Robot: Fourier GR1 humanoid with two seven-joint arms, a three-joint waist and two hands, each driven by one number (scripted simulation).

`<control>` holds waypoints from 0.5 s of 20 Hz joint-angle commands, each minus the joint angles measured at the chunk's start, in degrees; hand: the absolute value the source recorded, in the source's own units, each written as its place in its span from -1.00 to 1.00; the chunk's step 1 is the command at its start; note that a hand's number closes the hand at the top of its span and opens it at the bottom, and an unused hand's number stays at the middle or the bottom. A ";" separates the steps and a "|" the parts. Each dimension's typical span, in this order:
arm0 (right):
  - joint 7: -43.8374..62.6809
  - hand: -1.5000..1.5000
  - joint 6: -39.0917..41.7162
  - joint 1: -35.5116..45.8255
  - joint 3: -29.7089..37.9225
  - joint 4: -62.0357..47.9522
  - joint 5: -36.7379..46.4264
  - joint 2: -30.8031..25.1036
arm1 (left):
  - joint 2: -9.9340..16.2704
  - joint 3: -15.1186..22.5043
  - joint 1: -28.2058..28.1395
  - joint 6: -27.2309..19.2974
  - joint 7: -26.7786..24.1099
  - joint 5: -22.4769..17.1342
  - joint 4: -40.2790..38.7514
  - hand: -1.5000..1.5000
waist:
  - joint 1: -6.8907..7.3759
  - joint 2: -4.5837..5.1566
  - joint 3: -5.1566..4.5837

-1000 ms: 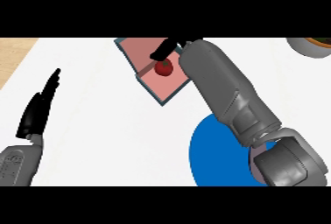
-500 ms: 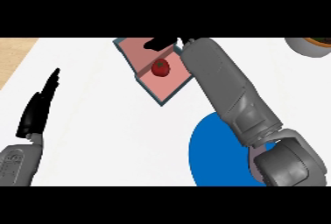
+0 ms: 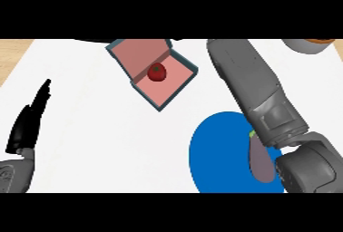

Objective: Pick the tomato from the plate and place it in the cardboard box

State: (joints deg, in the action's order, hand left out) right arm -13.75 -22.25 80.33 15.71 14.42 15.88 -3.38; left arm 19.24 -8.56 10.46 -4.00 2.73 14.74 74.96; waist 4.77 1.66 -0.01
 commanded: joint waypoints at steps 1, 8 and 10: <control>-3.00 -1.00 3.49 -1.74 2.88 -0.92 -2.32 -4.97 | 0.35 -1.01 0.02 0.20 0.85 -0.75 0.66 0.00 | -0.92 -0.08 0.03; -6.05 -1.00 12.47 -6.45 3.38 -1.40 -2.72 -14.11 | -0.15 -1.68 -3.46 -0.49 -0.37 -0.64 1.57 0.00 | -2.45 -0.84 0.05; -7.20 -1.00 13.25 -8.03 2.71 -1.91 -1.86 -15.66 | 0.45 -1.68 -1.64 0.34 2.40 -0.71 2.14 0.00 | -2.54 -0.79 0.06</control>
State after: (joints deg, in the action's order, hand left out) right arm -18.95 -12.48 74.66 18.49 12.93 13.78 -15.03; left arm 19.23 -9.75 8.78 -4.38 3.62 14.52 76.05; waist 2.58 1.02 0.02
